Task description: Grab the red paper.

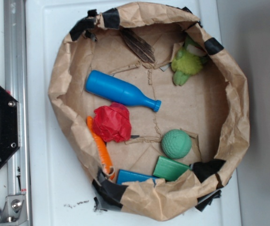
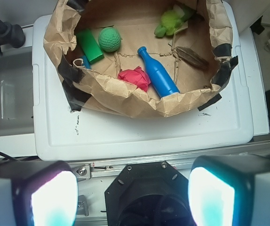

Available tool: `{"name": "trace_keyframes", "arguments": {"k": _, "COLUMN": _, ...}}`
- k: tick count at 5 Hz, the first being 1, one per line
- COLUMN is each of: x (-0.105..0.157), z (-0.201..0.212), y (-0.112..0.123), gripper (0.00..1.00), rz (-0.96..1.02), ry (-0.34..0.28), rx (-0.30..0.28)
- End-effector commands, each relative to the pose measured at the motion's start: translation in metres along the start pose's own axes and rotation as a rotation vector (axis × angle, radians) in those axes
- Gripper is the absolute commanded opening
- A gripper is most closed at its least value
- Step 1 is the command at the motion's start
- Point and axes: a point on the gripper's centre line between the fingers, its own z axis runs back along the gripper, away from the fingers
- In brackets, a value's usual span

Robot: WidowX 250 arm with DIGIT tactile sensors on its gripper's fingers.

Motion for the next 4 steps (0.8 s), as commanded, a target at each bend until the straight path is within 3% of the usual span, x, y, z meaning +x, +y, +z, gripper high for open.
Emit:
{"name": "trace_keyframes", "arguments": {"k": 1, "x": 0.0, "z": 0.0, "y": 0.0, "gripper": 1.0, "rz": 0.0, "ry": 0.0, "rx": 0.0}}
{"name": "trace_keyframes", "arguments": {"k": 3, "x": 0.071, "z": -0.057, "y": 0.024, "gripper": 1.0, "rz": 0.215, "ry": 0.057, "rx": 0.064}}
{"name": "trace_keyframes", "arguments": {"k": 4, "x": 0.1, "z": -0.087, "y": 0.03, "gripper": 1.0, "rz": 0.312, "ry": 0.019, "rx": 0.054}}
